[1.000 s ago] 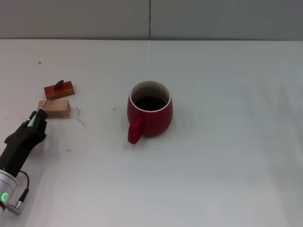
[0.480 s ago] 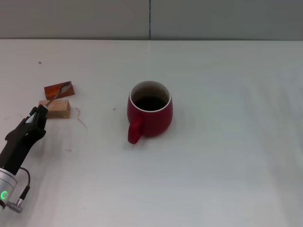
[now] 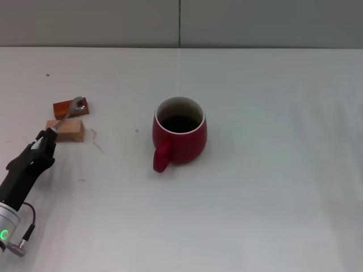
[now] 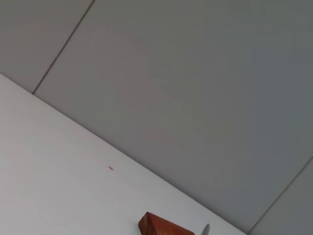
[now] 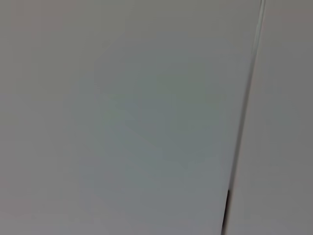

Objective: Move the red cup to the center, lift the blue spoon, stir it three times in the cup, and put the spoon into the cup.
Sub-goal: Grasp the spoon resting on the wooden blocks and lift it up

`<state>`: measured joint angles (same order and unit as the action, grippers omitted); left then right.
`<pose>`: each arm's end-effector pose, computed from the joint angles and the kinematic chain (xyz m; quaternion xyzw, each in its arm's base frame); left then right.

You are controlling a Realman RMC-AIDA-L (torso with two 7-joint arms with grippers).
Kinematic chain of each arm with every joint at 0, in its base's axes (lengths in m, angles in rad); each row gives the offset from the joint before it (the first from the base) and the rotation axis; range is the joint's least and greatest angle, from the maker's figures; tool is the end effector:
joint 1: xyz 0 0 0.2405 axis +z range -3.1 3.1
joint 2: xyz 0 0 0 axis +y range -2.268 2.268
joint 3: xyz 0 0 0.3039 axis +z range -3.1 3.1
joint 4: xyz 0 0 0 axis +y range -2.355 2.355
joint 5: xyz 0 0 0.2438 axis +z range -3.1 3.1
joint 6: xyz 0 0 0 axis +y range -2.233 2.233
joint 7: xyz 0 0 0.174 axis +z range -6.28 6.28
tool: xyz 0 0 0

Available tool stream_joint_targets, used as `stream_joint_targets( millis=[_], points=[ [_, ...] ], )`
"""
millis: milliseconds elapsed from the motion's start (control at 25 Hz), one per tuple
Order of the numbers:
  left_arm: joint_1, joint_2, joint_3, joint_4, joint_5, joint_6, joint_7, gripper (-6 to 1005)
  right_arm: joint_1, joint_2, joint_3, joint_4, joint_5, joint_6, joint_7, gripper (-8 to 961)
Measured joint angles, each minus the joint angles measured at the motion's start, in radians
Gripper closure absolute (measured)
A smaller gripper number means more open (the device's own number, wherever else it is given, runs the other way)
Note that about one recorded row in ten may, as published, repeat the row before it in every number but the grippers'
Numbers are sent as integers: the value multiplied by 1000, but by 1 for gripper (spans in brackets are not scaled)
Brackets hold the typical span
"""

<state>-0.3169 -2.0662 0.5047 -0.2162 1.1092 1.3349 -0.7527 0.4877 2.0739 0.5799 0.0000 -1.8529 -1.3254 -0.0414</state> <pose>-0.4285 0.2865 -0.0985 -0.6171 -0.4870 -0.4159 0.4573 0.4021 0.3959 -0.0006 -0.6458 0.1296 0.2401 0.7131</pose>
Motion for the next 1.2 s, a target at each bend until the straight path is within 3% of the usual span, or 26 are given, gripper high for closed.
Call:
stream_joint_targets(
  millis=[1200],
  points=[
    [11,1,6,12,1,-22,-53,855,-9,2,-14,5,0,-9,0,356]
  ],
)
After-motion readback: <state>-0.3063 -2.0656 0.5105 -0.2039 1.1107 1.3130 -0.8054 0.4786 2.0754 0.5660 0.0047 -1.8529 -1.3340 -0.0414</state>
